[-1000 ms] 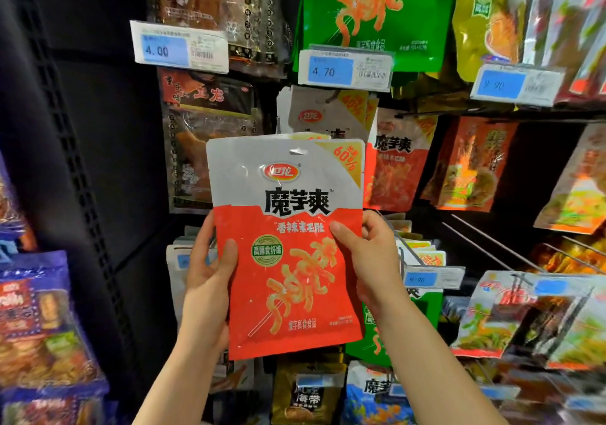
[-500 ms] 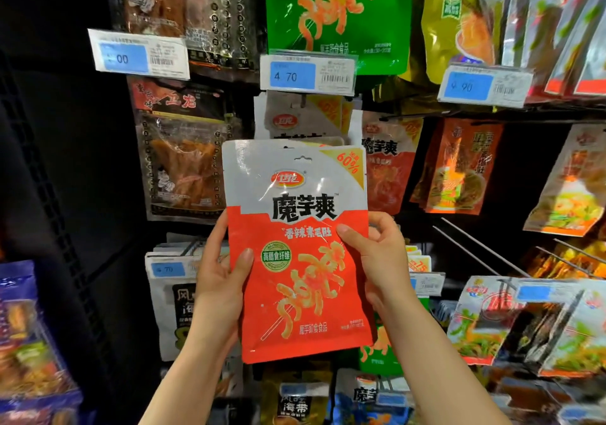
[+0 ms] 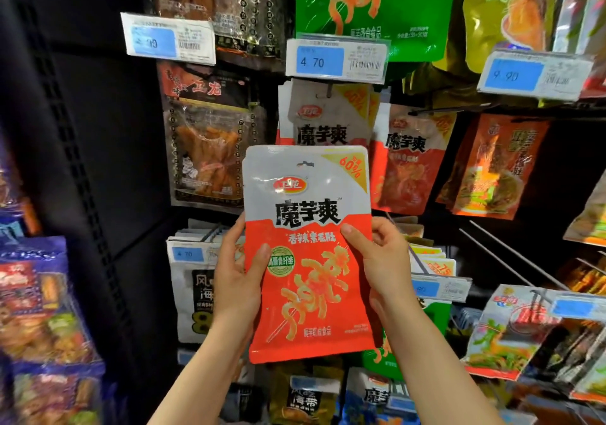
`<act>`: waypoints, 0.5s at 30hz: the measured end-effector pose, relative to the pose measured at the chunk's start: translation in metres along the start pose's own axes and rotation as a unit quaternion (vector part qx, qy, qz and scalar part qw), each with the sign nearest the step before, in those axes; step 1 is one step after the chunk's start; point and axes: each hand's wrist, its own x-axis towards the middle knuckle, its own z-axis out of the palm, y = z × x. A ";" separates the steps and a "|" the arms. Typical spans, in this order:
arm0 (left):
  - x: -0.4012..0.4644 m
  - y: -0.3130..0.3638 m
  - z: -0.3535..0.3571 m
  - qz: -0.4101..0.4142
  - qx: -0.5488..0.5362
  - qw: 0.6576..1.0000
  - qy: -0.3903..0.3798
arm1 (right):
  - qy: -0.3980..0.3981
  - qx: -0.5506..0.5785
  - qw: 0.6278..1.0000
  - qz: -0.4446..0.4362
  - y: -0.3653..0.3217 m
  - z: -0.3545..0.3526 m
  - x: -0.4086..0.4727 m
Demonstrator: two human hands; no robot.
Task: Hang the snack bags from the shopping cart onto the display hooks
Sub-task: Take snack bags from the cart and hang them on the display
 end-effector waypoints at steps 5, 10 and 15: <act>0.010 0.010 0.009 0.030 0.005 0.999 -0.025 | 0.015 0.033 0.999 -0.015 -0.011 0.000 0.008; 0.014 0.015 0.012 0.032 -0.010 0.999 -0.034 | 0.028 0.018 0.998 -0.060 -0.019 0.000 0.011; 0.015 0.012 0.009 0.000 -0.015 0.995 -0.100 | 0.042 -0.004 0.997 -0.062 -0.018 -0.007 0.013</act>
